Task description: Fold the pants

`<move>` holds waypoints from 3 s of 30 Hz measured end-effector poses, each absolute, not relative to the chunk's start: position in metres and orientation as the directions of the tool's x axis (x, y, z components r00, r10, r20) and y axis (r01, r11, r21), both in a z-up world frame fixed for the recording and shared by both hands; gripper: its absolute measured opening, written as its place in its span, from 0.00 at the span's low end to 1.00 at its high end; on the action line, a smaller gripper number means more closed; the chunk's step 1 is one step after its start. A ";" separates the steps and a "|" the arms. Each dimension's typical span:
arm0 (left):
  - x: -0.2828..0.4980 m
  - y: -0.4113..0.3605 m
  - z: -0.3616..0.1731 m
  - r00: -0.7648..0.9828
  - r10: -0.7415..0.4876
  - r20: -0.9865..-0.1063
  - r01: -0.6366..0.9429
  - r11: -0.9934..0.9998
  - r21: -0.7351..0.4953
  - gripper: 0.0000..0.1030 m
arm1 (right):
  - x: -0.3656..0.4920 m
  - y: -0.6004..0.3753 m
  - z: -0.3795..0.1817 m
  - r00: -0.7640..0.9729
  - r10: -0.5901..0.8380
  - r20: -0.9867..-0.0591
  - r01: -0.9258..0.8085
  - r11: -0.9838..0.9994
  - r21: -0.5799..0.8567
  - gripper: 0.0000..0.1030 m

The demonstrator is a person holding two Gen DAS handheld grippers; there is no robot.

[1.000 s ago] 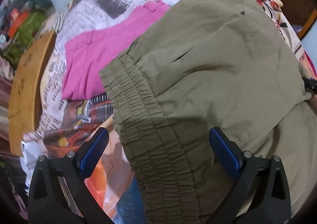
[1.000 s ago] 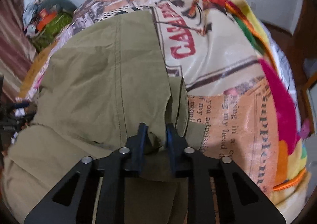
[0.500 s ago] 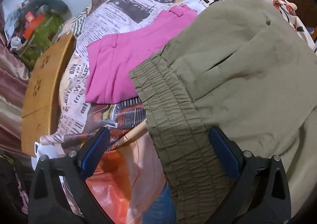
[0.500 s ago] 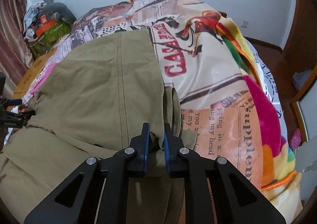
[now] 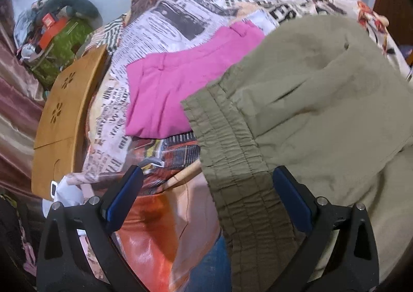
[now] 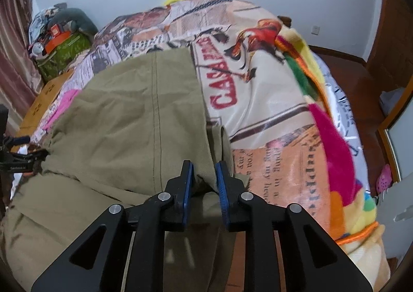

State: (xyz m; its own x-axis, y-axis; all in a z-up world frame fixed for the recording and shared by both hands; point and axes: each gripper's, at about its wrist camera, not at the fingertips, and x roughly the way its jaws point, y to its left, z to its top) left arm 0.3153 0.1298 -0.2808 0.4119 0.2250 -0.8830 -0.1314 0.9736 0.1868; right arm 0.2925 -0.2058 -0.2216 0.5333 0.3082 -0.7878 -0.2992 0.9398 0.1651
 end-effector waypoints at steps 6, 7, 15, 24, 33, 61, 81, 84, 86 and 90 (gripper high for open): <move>0.309 0.142 -0.241 0.501 0.201 -0.842 -0.166 0.977 0.135 0.99 | 0.296 -0.215 -0.189 0.564 0.352 -0.747 -0.284 0.932 0.225 0.33; 0.311 0.146 -0.234 0.512 0.201 -0.835 -0.179 0.976 0.125 0.99 | 0.298 -0.214 -0.181 0.579 0.352 -0.735 -0.288 0.932 0.219 0.37; 0.339 0.189 -0.224 0.530 0.231 -0.816 -0.314 0.947 0.064 0.99 | 0.317 -0.201 -0.142 0.632 0.386 -0.671 -0.331 0.918 0.217 0.57; 0.376 0.198 -0.267 0.460 0.153 -0.874 -0.298 0.955 0.011 0.99 | 0.374 -0.166 -0.153 0.596 0.403 -0.694 -0.373 0.905 0.204 0.60; 0.395 0.184 -0.313 0.410 0.121 -0.904 -0.216 0.976 0.033 0.99 | 0.436 -0.136 -0.212 0.449 0.417 -0.790 -0.363 0.893 0.265 0.60; 0.387 0.170 -0.284 0.517 0.140 -0.845 -0.199 0.979 0.041 0.49 | 0.446 -0.090 -0.210 0.582 0.295 -0.758 -0.399 0.916 0.051 0.11; 0.310 0.125 -0.154 0.726 0.141 -0.673 -0.124 0.990 0.073 0.48 | 0.336 -0.160 -0.080 0.748 0.379 -0.545 -0.343 0.924 0.171 0.10; 0.291 0.120 -0.156 0.725 0.152 -0.672 -0.140 0.988 0.073 0.48 | 0.312 -0.167 -0.079 0.746 0.395 -0.536 -0.353 0.917 0.184 0.10; 0.275 0.115 -0.158 0.724 0.169 -0.668 -0.145 0.985 0.092 0.48 | 0.294 -0.170 -0.081 0.741 0.408 -0.533 -0.364 0.911 0.191 0.10; 0.247 0.109 -0.161 0.723 0.173 -0.669 -0.144 0.985 0.099 0.48 | 0.262 -0.179 -0.084 0.731 0.428 -0.531 -0.374 0.903 0.213 0.10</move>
State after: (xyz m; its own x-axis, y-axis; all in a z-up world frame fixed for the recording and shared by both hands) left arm 0.2473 0.1087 -0.1606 0.7227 0.1729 -0.6692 -0.1444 0.9846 0.0985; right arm 0.2622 -0.1788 -0.0842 0.7314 0.4284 -0.5306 -0.3742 0.9026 0.2128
